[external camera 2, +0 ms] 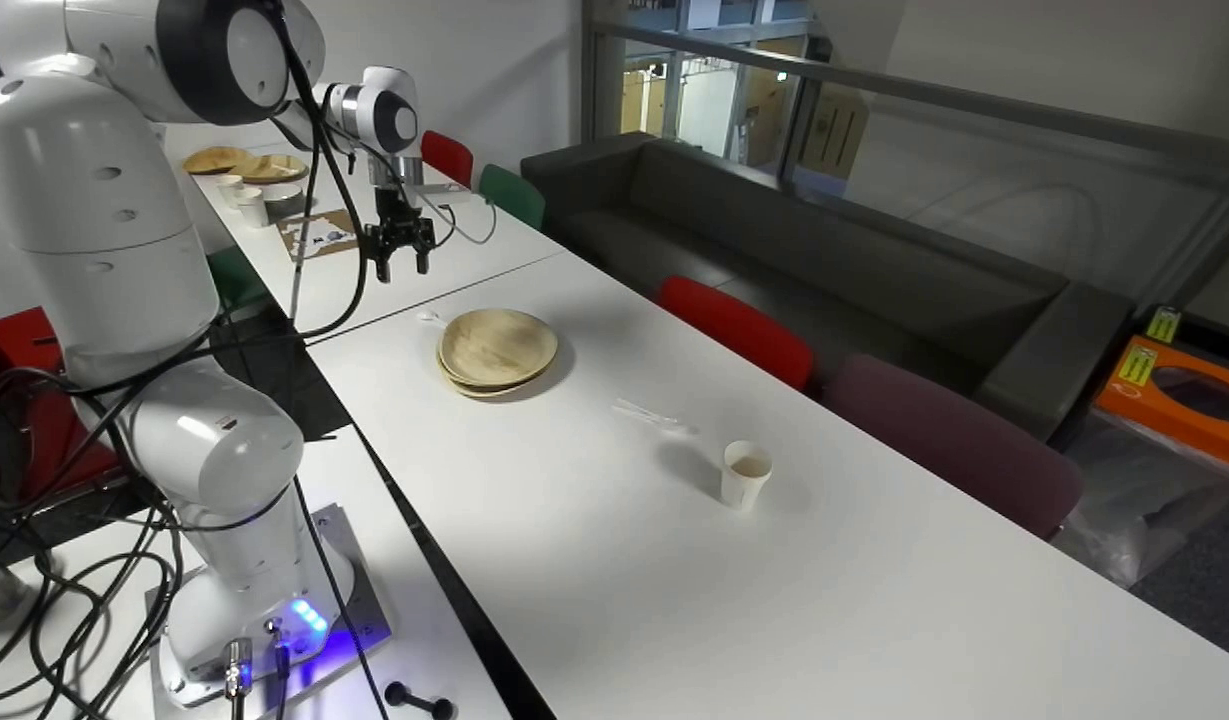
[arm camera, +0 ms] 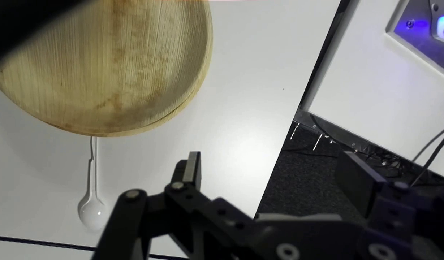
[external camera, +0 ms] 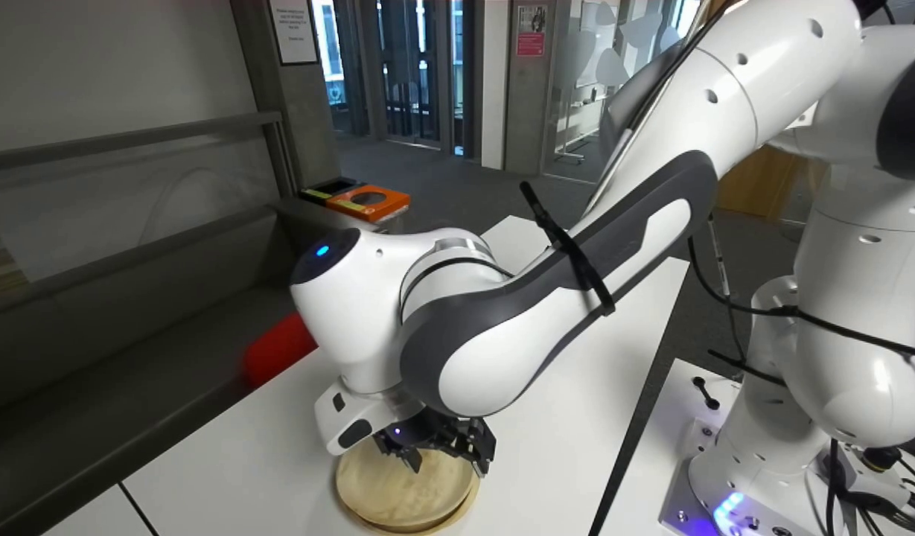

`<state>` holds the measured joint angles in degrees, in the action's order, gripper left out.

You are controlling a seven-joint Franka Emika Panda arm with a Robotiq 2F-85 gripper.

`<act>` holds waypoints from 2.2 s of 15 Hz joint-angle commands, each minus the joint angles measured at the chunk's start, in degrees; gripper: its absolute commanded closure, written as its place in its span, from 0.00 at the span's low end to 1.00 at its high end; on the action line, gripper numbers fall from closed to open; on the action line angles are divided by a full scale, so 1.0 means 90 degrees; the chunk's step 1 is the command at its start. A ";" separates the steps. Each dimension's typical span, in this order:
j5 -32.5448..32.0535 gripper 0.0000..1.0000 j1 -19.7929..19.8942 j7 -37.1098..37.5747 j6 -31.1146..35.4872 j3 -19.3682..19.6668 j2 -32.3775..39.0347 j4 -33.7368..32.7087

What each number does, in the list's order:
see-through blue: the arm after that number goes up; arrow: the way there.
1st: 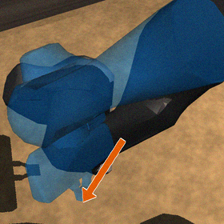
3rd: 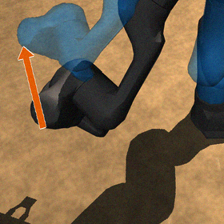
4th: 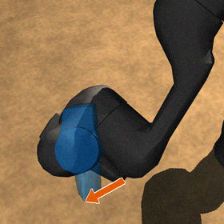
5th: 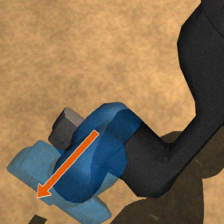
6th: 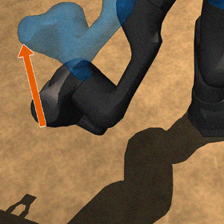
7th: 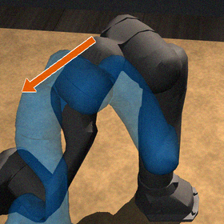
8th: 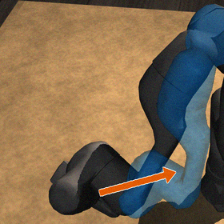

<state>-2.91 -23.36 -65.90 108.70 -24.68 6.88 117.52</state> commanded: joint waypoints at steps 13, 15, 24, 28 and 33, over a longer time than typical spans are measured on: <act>-0.1566 0.00 -0.0657 -0.0981 0.0955 -0.0079 0.2999 -0.2493; -0.1566 0.00 -0.0826 -0.1069 0.0920 -0.0057 0.3274 -0.2812; -0.1448 0.00 -0.0838 -0.0880 0.1003 -0.0016 0.3272 -0.2608; -0.1565 0.00 -0.0898 -0.0781 0.1384 0.0087 0.3622 -0.2718; -0.1738 0.00 -0.1069 -0.0616 0.1975 0.0283 0.4277 -0.3013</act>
<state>-16.66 -31.14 -73.38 124.20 -23.57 42.00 93.77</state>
